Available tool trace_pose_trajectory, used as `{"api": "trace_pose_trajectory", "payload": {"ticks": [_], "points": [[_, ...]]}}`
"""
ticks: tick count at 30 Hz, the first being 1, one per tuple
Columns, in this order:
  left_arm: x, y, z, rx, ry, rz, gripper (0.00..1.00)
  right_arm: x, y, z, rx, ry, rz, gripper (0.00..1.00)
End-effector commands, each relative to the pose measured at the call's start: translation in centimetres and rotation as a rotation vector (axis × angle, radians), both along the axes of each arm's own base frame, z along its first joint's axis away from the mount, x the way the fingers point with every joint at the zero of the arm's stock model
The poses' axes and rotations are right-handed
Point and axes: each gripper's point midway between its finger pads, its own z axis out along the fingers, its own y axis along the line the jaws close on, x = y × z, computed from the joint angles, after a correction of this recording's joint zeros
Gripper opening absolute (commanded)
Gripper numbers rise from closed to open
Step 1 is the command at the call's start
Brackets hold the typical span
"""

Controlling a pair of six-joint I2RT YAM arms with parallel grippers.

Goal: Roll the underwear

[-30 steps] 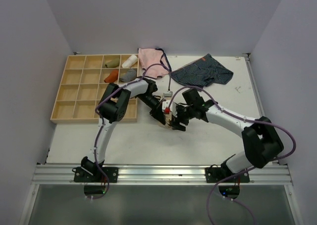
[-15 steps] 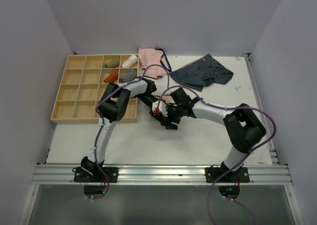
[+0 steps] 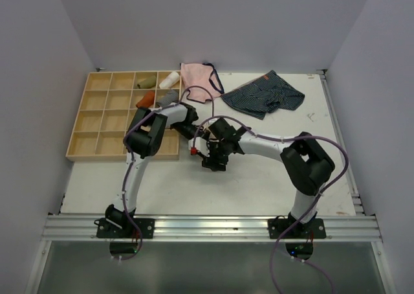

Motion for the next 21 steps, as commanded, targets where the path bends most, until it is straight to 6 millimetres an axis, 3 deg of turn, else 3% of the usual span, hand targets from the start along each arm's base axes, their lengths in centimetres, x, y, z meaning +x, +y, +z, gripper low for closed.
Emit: {"api": "trace_pose_trajectory", "payload": {"ticks": [1,2,5,7,10,13,17,21], "points": [[1.2,2.5,-3.9,0.097,-0.11,-0.024,0.18,-0.7,0.0,-0.7,-0.055,0.035,0.007,0.59],[1.2,2.5,-3.8,0.095,-0.108,-0.021,0.18,-0.4,0.3,-0.5,-0.053,0.029,0.007,0.45],[1.4,2.5,-3.1,0.081,-0.123,-0.022,0.24,0.2,0.6,-0.6,-0.057,0.021,0.004,0.17],[2.1,2.5,-2.1,0.06,-0.15,-0.004,0.33,0.2,1.1,-0.3,-0.04,0.022,0.016,0.06],[3.6,2.4,-0.4,0.057,-0.203,0.034,0.41,0.1,1.7,0.1,-0.012,0.033,0.03,0.01],[6.5,2.7,1.7,0.063,-0.291,0.093,0.46,-0.4,2.1,0.1,0.001,0.062,0.049,0.0],[11.2,3.1,4.2,0.078,-0.447,0.189,0.48,-0.8,2.2,-0.1,0.0,0.091,0.067,0.0],[16.4,4.9,7.2,0.11,-0.579,0.345,0.49,-1.7,2.7,0.3,0.015,0.163,0.077,0.0]]}}
